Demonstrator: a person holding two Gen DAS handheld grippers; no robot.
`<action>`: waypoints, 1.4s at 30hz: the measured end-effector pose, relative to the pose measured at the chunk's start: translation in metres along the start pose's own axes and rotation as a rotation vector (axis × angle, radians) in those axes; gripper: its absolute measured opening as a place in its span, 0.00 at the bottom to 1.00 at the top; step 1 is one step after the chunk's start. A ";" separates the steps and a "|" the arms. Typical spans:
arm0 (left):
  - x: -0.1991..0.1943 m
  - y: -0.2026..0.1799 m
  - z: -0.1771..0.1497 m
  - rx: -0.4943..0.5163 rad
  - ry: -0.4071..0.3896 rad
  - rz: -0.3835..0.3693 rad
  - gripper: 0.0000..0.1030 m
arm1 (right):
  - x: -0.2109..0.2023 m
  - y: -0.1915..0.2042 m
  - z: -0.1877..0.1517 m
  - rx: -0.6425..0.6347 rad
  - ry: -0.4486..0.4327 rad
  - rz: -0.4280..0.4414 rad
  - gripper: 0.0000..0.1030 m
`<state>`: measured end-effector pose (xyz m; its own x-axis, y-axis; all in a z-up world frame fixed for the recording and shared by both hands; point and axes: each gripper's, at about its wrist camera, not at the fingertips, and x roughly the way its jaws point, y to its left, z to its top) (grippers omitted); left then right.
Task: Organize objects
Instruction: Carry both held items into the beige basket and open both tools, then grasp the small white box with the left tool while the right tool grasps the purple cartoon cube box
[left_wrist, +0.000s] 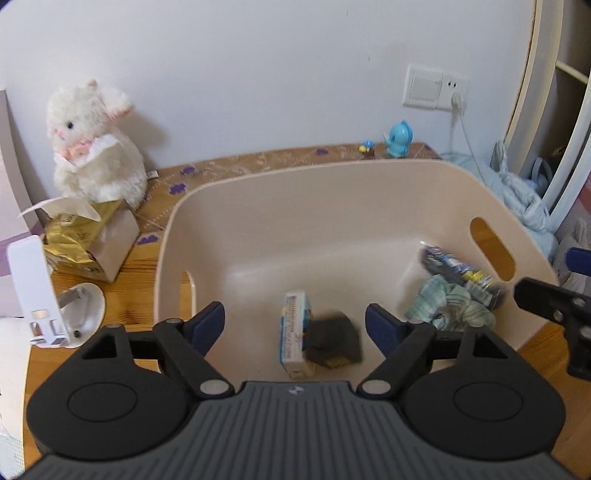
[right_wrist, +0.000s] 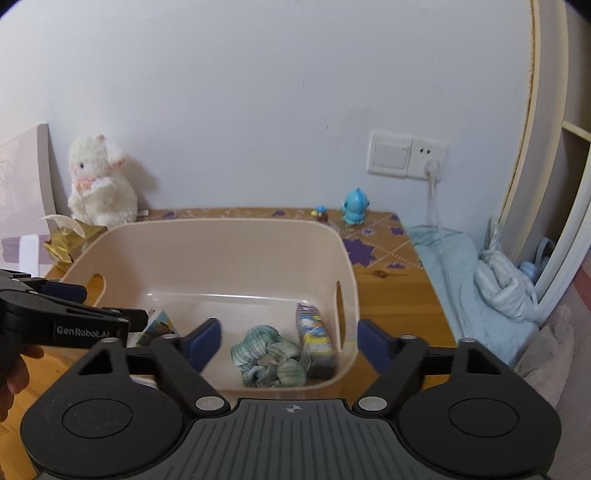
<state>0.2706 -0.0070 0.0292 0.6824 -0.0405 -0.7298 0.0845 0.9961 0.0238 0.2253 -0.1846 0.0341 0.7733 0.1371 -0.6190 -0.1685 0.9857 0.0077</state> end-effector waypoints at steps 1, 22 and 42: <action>-0.006 0.001 -0.001 -0.003 -0.007 0.003 0.83 | -0.005 -0.001 -0.001 -0.004 -0.007 0.000 0.94; -0.068 0.014 -0.085 -0.015 -0.010 0.035 0.85 | -0.048 -0.027 -0.084 -0.099 0.069 -0.007 1.00; -0.034 -0.008 -0.163 -0.047 0.183 -0.091 0.78 | -0.018 -0.039 -0.144 -0.062 0.155 0.014 1.00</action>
<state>0.1280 -0.0011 -0.0577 0.5297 -0.1197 -0.8397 0.1028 0.9918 -0.0765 0.1303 -0.2392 -0.0682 0.6675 0.1296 -0.7333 -0.2203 0.9750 -0.0282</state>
